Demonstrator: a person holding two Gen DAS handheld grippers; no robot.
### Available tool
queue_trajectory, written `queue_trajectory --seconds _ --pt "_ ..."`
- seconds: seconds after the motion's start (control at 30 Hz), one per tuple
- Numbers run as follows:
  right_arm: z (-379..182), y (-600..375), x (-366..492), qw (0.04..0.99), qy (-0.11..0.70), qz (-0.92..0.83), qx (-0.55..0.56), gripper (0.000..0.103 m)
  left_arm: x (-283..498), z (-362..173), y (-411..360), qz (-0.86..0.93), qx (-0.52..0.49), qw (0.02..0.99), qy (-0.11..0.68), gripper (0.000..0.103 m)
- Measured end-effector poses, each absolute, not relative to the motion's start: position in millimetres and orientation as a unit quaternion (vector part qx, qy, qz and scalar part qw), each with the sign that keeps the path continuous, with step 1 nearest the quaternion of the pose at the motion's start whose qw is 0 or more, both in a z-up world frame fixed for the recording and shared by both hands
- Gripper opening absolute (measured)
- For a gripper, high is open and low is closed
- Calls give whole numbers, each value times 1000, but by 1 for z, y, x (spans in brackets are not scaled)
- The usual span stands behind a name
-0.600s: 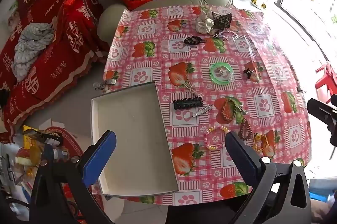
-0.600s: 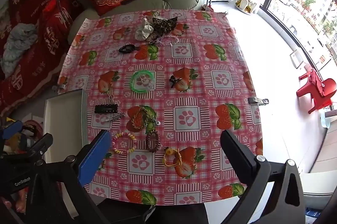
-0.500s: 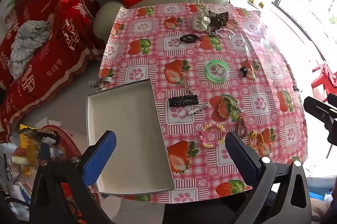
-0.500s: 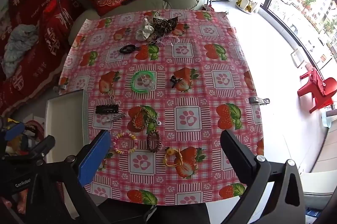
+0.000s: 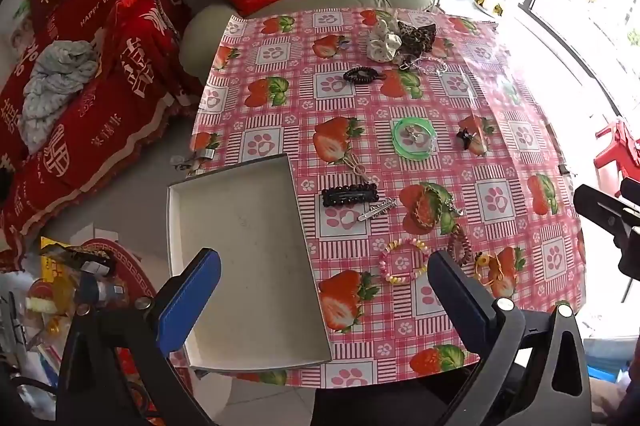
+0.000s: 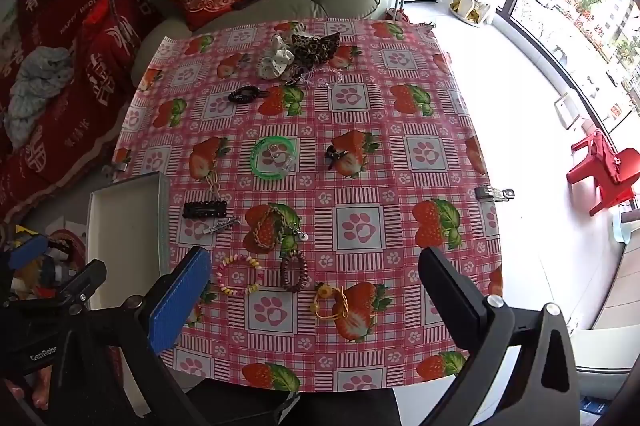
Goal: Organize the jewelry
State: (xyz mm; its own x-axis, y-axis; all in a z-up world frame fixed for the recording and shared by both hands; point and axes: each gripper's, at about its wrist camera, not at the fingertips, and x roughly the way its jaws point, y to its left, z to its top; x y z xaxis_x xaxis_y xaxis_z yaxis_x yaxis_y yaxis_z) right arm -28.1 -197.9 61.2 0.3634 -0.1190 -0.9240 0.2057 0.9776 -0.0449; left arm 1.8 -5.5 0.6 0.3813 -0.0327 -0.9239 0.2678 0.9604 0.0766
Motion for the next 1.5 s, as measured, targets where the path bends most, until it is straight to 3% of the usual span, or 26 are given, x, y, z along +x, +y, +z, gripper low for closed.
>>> queue_trajectory --seconds 1.5 --pt "58 -188 -20 824 558 -89 38 103 3 -1 -2 -88 100 823 552 103"
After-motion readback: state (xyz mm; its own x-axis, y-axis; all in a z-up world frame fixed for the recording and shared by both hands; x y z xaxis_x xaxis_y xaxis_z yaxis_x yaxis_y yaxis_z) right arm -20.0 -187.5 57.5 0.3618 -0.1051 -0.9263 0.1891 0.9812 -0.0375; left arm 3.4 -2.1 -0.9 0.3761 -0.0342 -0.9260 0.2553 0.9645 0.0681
